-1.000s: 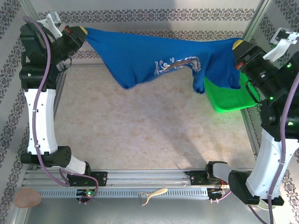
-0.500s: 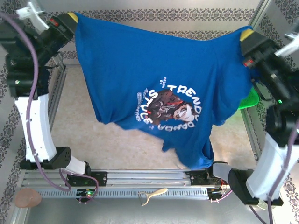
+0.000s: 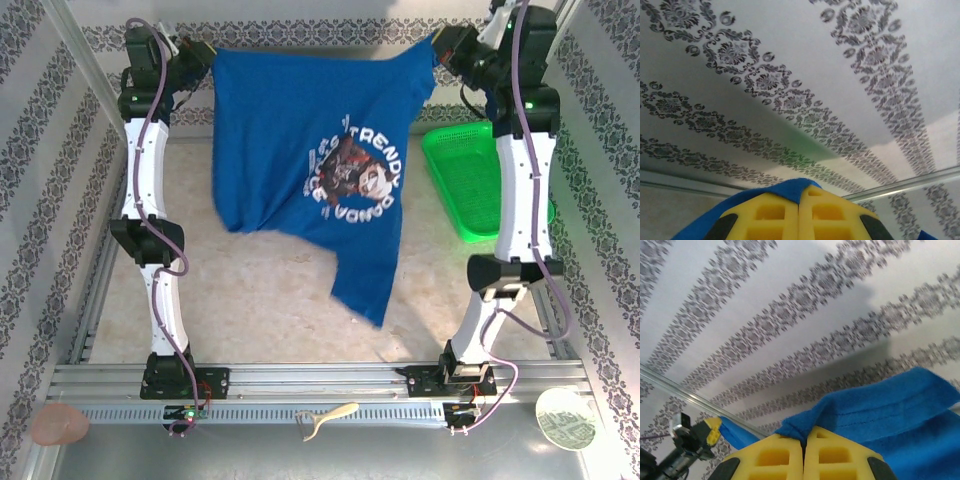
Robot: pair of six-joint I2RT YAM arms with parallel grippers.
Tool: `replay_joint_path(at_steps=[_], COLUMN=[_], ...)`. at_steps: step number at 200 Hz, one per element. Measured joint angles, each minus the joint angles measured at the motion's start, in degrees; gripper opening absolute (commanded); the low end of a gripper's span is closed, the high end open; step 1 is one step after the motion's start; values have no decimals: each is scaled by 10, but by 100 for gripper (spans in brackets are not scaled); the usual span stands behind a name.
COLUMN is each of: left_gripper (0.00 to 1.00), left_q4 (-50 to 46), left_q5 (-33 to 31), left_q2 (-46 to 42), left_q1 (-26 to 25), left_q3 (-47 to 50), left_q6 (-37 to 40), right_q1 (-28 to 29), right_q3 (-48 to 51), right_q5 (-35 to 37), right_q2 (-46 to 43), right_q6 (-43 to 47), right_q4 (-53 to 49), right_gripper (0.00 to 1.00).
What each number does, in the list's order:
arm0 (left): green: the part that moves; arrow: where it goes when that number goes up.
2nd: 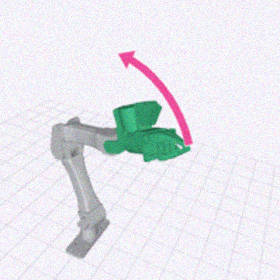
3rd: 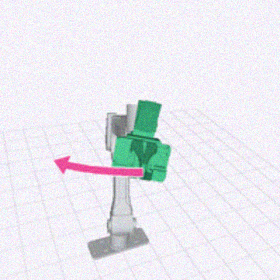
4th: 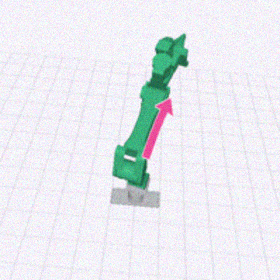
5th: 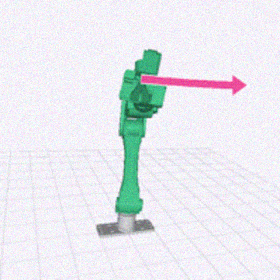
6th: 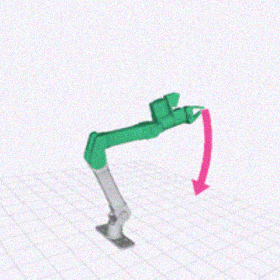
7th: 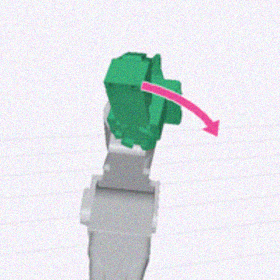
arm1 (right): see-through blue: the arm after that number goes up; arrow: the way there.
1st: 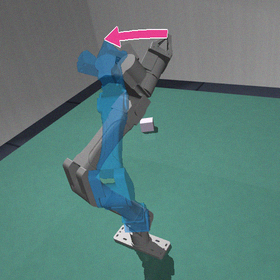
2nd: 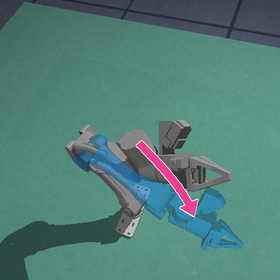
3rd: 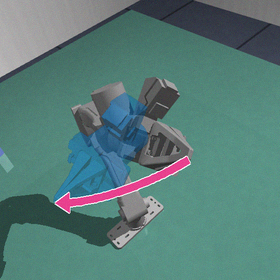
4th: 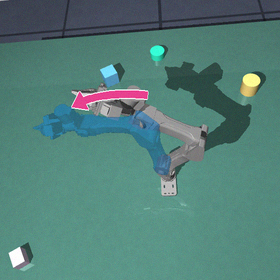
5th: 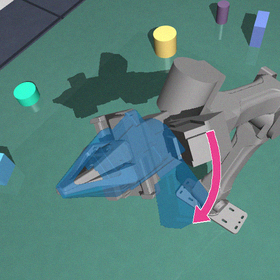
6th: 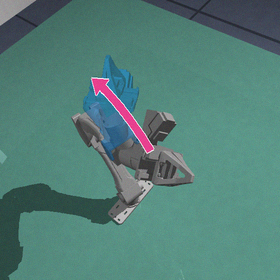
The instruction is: Fold the inside-out t-shirt
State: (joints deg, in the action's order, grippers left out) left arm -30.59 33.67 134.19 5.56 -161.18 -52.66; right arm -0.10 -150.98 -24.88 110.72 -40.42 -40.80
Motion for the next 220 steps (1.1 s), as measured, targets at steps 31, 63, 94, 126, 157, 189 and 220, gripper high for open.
replay_joint_path(at_steps=[31,63,94,126,157,189,220], left_gripper=[0,0,0,0,0,0,0], left_q4=[49,56,60,162,232,276,312], left_q5=[10,38,76,81,76,77,76], left_q2=[-8,-64,-182,-383,-480,-487,-503], left_q1=[17,31,31,27,28,28,28], left_q3=[-6,19,201,655,992,1189,1272], left_q6=[-41,-39,18,63,83,101,107], right_q1=[-4,5,47,88,146,235,297], right_q3=[-129,34,412,829,1123,1273,1309], right_q5=[-1,11,52,89,134,189,236], right_q2=[43,-76,-293,-502,-604,-691,-763], right_q6=[-19,5,37,31,-2,-34,-71], right_q4=[-10,6,90,182,214,198,180], right_gripper=[0,0,0,0,0,0,0])
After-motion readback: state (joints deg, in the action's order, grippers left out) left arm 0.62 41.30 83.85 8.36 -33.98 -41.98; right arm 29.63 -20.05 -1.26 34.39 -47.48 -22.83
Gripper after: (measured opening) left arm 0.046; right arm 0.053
